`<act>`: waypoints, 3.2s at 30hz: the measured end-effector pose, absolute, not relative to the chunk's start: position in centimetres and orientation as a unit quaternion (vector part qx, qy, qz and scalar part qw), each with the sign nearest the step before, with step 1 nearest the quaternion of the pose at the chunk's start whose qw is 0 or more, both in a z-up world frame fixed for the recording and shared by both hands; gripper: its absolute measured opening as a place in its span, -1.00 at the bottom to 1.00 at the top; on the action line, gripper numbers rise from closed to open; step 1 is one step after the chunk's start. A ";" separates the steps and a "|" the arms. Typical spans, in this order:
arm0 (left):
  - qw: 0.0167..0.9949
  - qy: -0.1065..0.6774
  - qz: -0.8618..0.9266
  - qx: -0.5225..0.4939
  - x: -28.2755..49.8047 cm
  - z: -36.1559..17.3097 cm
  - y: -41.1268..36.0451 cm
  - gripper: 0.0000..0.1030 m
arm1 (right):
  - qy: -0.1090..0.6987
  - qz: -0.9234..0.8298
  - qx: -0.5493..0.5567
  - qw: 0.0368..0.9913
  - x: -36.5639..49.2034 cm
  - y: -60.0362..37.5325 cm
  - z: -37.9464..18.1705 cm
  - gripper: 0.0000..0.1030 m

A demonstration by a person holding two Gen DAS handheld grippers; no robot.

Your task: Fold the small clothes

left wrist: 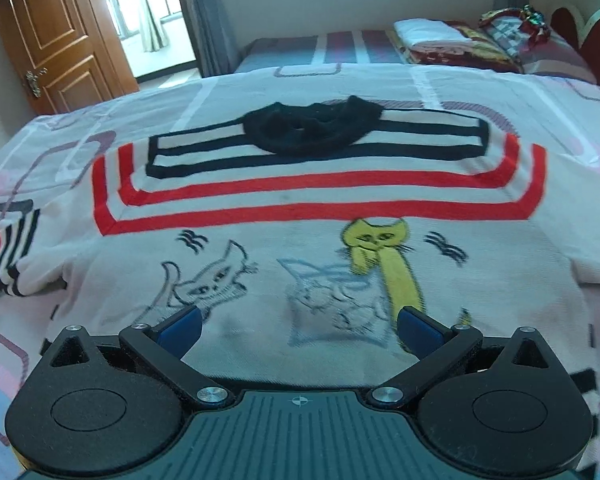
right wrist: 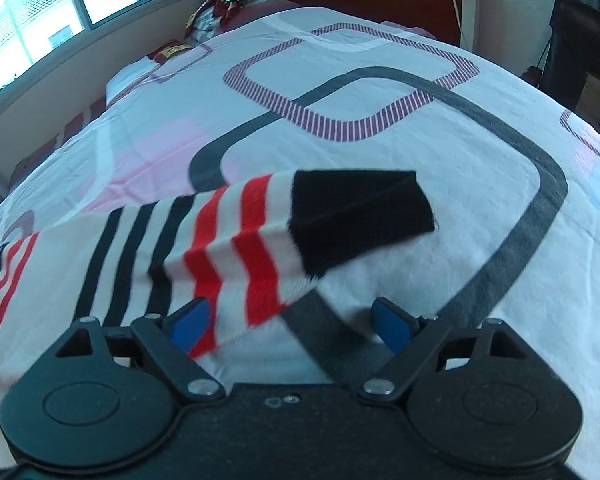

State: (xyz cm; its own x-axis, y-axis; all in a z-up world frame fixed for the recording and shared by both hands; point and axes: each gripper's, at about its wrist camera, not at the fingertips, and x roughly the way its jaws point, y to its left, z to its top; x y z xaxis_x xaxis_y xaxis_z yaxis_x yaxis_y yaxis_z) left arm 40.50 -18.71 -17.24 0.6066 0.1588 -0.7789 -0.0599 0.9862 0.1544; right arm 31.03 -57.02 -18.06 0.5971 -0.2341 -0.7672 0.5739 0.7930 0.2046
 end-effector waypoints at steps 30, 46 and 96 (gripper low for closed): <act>0.901 0.432 0.008 -0.041 43.6 -14.7 -4.2 1.00 | 0.347 0.106 0.104 0.926 39.1 -26.7 -12.1 -0.73; 0.831 0.511 -0.163 -0.149 45.3 -19.7 -7.9 -0.22 | 0.344 -0.012 0.075 0.936 31.0 -29.4 -11.7 0.54; 0.913 0.369 0.023 -0.173 44.3 -16.5 0.0 -0.88 | 0.358 -0.008 0.154 0.921 32.8 -37.4 -14.7 0.05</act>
